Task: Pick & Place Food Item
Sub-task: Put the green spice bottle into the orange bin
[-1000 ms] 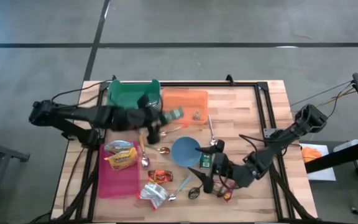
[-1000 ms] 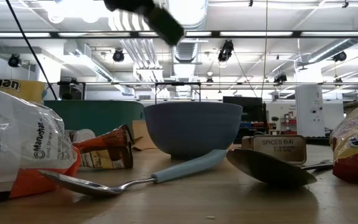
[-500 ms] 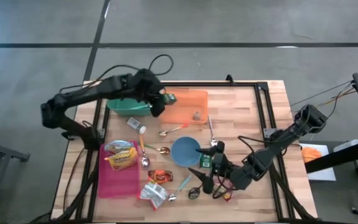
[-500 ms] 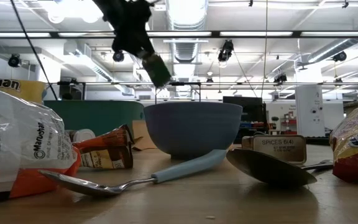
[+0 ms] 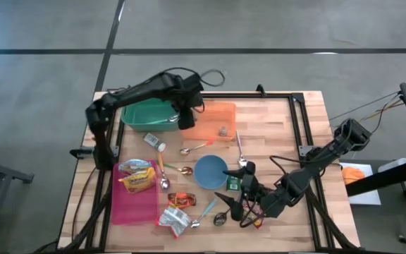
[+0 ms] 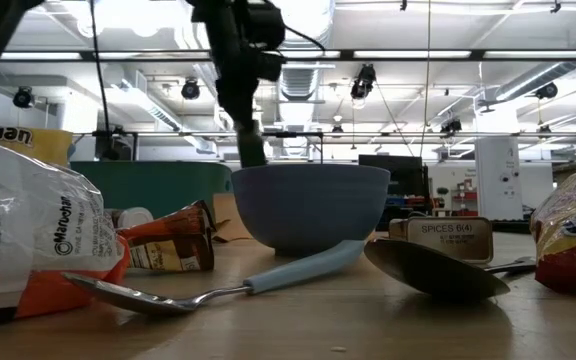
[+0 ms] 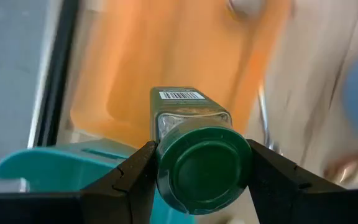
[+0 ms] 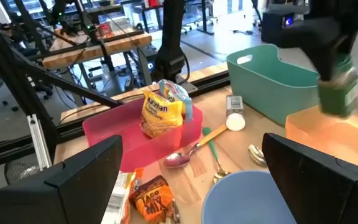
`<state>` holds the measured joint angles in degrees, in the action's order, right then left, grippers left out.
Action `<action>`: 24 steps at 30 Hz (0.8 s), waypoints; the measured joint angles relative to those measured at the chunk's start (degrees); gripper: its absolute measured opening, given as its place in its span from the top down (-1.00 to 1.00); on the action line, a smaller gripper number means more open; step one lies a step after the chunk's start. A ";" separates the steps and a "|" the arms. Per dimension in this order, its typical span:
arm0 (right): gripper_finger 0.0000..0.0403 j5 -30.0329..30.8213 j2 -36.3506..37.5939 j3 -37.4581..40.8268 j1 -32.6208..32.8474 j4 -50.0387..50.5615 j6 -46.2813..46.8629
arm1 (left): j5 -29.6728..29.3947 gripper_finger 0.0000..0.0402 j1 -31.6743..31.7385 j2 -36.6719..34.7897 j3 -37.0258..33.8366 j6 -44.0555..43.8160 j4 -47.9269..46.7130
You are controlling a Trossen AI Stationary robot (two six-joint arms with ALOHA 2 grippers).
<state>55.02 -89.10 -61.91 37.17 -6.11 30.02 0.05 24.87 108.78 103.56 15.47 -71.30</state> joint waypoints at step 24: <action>-0.89 0.00 -0.02 0.11 -0.02 0.35 -0.17 | 6.27 0.02 1.70 5.48 1.06 6.94 -4.49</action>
<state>55.02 -89.12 -61.80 37.15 -5.76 29.85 6.32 26.57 114.26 104.62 22.41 -75.79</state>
